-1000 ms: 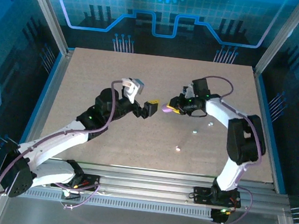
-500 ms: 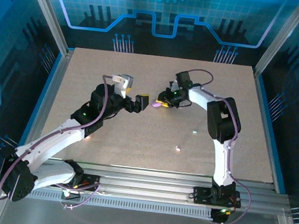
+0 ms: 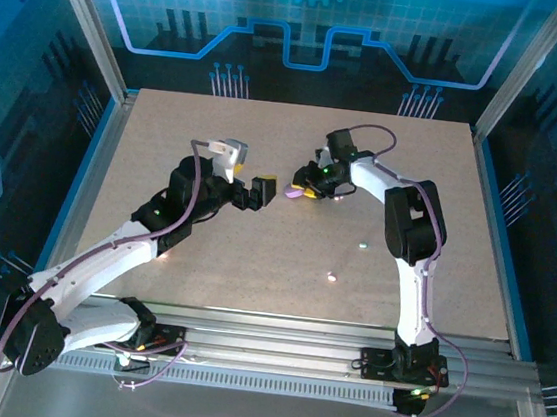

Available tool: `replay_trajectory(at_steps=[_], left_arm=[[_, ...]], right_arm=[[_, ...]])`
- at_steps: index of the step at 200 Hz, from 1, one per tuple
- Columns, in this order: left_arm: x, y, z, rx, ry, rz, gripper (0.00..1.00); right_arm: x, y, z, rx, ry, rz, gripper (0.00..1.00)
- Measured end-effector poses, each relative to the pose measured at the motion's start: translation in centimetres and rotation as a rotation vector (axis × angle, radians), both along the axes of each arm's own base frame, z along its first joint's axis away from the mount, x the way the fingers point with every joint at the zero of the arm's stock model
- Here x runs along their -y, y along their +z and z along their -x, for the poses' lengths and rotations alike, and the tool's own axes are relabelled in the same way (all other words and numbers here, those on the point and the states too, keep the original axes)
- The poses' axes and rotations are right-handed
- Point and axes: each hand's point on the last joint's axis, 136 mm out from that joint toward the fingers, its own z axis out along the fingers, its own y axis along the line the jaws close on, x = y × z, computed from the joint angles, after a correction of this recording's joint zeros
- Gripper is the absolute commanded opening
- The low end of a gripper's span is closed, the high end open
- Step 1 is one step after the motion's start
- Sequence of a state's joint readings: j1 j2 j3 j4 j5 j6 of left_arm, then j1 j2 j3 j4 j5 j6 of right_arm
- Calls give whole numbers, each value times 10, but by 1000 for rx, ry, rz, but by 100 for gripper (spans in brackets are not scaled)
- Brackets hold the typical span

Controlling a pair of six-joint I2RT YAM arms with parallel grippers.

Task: Insert wireless bluetooth earbuds into charging case

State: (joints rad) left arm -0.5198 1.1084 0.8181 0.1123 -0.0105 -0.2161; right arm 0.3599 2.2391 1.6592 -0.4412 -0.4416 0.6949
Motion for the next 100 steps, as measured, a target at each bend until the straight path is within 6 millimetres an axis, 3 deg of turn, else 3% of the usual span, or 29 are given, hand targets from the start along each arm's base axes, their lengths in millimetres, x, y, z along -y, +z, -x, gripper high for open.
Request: replay_trajectory(at_steps=[53,82,100], left_arm=[[-2,-2,-1,-16,19,12,99],[-13,-6,-3,-39,80,5,99],[-22,-8,-4,-58,127,5,93]], right_arm=[[7,-3,4,-15,7,51,50],[11,3,1,1,18,83,57],[11,7,1,14,34,92,61]])
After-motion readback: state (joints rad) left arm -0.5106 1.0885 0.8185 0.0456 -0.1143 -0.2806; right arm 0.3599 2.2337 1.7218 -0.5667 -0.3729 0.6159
